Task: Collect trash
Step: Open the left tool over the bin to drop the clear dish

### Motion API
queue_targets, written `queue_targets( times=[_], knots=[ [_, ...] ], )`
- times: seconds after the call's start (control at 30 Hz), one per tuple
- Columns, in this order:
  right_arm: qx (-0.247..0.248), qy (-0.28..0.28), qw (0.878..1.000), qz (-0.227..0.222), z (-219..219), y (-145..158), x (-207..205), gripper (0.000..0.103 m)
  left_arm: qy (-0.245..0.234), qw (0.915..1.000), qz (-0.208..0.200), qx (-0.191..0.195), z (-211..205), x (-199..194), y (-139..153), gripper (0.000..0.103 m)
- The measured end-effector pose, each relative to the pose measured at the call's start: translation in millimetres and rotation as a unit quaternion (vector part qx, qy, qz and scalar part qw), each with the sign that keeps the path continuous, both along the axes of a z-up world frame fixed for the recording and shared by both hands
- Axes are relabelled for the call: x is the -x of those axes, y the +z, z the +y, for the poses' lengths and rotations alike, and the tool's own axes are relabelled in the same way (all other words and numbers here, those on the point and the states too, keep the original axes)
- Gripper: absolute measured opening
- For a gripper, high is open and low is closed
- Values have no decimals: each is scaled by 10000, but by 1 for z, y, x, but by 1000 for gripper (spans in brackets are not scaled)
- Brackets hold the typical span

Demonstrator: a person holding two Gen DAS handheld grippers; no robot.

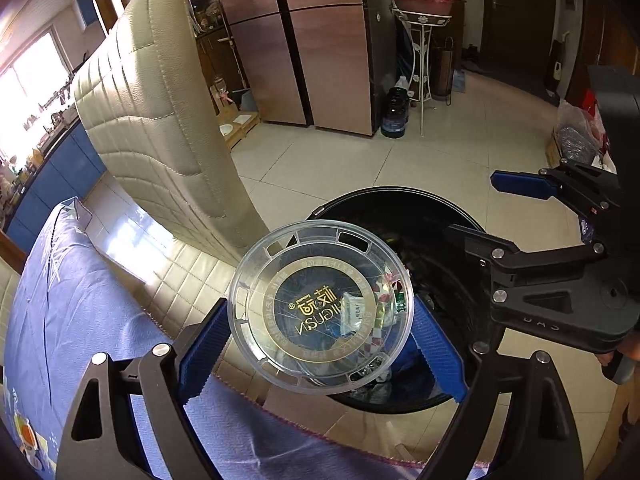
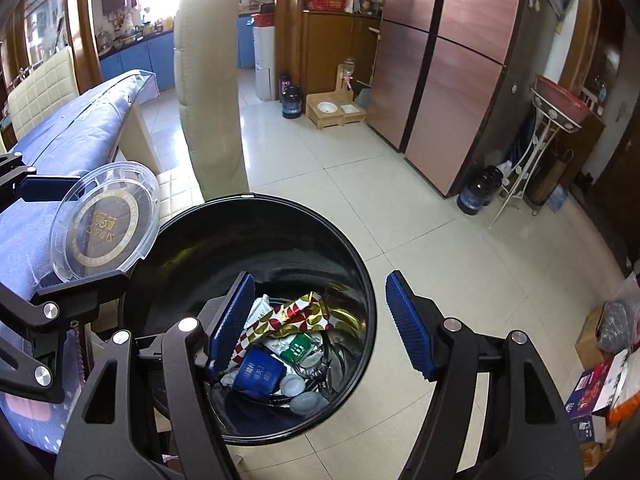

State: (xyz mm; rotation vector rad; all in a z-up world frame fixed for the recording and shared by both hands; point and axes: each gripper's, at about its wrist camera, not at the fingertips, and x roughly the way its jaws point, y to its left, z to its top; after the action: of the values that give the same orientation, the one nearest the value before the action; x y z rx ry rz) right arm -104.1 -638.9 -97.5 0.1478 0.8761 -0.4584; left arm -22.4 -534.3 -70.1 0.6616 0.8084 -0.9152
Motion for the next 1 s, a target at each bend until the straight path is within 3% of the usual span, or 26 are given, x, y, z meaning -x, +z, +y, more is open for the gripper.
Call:
queue_targets(
  times=[0.13, 0.6, 1.0],
  knots=[
    [-47, -54, 10000, -2, -5, -2, 2, 69, -12, 10000, 24, 0, -6, -2, -2, 86],
    [-2, -35, 10000, 18, -3, -3, 3, 69, 41, 9968, 766, 238, -1, -18, -4, 87],
    [25, -79, 10000, 15, -1, 0, 5, 69, 35, 9974, 673, 249, 4, -17, -1, 87]
  ],
)
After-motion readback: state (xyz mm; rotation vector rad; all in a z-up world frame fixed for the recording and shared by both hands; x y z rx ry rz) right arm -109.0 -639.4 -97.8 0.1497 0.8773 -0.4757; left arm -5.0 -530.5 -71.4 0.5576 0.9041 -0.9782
